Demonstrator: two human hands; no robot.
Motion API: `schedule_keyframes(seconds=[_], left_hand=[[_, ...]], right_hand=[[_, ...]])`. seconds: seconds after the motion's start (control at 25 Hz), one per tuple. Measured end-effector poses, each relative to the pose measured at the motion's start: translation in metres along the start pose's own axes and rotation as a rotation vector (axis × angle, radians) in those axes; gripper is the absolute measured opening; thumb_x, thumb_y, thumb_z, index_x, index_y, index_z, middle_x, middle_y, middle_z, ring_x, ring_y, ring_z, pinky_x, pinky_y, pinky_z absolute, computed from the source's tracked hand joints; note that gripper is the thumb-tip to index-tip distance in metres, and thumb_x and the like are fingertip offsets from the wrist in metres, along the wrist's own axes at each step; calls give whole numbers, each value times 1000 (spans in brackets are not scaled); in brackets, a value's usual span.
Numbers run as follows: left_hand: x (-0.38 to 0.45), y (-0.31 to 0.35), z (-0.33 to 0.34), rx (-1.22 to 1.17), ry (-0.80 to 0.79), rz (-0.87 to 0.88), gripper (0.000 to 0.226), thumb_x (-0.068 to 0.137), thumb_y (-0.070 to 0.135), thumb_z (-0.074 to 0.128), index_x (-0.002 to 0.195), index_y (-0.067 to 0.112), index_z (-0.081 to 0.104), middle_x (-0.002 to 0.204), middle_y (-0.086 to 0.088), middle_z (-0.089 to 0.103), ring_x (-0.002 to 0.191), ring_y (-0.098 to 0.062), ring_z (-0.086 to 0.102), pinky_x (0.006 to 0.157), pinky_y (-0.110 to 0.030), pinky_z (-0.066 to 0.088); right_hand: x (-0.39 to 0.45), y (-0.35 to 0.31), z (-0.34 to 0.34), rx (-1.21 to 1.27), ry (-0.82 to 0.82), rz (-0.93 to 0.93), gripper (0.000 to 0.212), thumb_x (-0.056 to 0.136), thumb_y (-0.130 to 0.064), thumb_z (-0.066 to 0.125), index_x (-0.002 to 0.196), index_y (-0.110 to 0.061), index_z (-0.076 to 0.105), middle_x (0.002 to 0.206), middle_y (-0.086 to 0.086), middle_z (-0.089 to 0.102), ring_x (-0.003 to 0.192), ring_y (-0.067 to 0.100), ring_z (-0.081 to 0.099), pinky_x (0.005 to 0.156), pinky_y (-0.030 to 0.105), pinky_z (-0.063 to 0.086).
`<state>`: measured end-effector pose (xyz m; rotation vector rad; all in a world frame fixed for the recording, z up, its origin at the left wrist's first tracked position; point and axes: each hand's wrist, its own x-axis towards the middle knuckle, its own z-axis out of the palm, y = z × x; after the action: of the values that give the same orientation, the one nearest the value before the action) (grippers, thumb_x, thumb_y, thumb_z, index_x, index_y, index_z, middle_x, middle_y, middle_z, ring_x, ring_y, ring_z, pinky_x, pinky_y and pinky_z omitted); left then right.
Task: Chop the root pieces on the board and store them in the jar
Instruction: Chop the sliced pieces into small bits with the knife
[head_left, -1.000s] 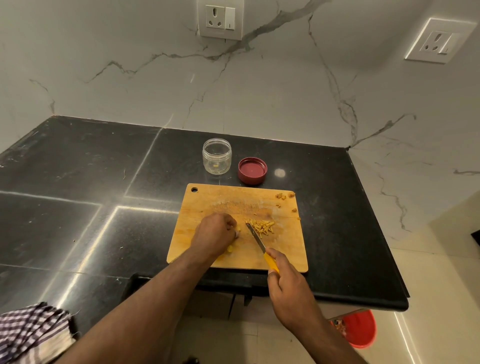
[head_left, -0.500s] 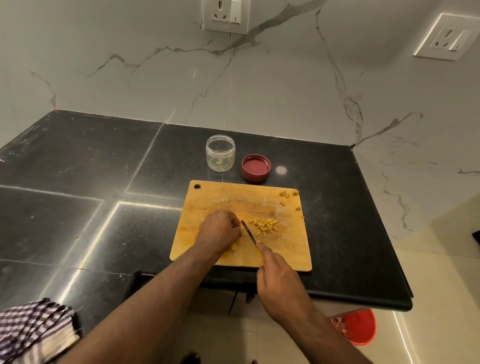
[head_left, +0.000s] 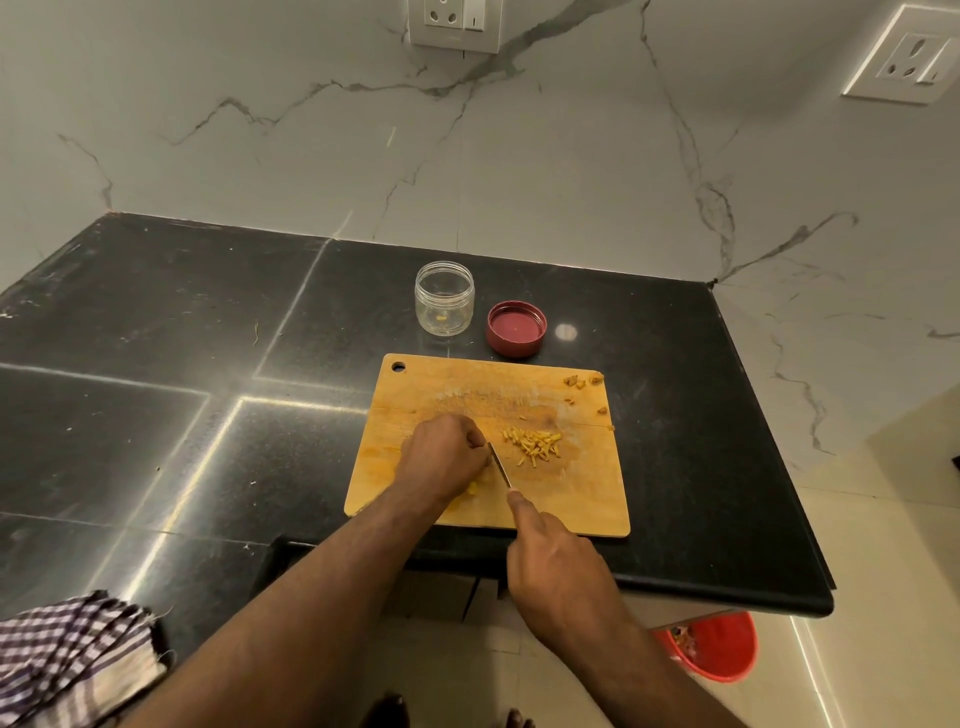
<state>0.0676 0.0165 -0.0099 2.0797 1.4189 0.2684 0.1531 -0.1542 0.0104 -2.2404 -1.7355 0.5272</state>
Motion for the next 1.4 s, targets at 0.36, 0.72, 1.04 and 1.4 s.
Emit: schedule_keyframes(seconds=[0.36, 0.72, 1.04, 1.4], left_hand=[[2, -3, -3, -7, -39, -3, 18, 90, 24, 73, 107, 21, 75, 103, 6, 71, 97, -12, 64, 88, -34, 57], [2, -1, -2, -54, -23, -29, 10, 86, 20, 74, 96, 22, 77, 93, 7, 72, 88, -10, 65, 82, -35, 58], [2, -2, -2, -52, -23, -38, 13, 87, 25, 76, 100, 21, 75, 95, 6, 71, 92, -12, 64, 85, -36, 58], [2, -3, -1, -41, -18, -28, 14, 89, 21, 74, 103, 20, 76, 101, 4, 73, 94, -12, 64, 83, -31, 56]], right_hand=[[-10, 6, -8, 93, 107, -1, 50, 102, -32, 33, 151, -28, 25, 127, -4, 58, 96, 16, 62, 78, 32, 50], [9, -2, -2, 52, 61, -23, 49, 102, -28, 34, 150, -25, 26, 118, -1, 59, 92, 16, 60, 76, 32, 51], [-16, 6, -7, 48, 34, -13, 49, 102, -33, 31, 151, -29, 23, 125, -3, 58, 97, 18, 62, 79, 32, 50], [0, 0, -7, 94, 70, -7, 48, 101, -29, 33, 149, -26, 26, 116, -1, 59, 91, 16, 59, 76, 32, 50]])
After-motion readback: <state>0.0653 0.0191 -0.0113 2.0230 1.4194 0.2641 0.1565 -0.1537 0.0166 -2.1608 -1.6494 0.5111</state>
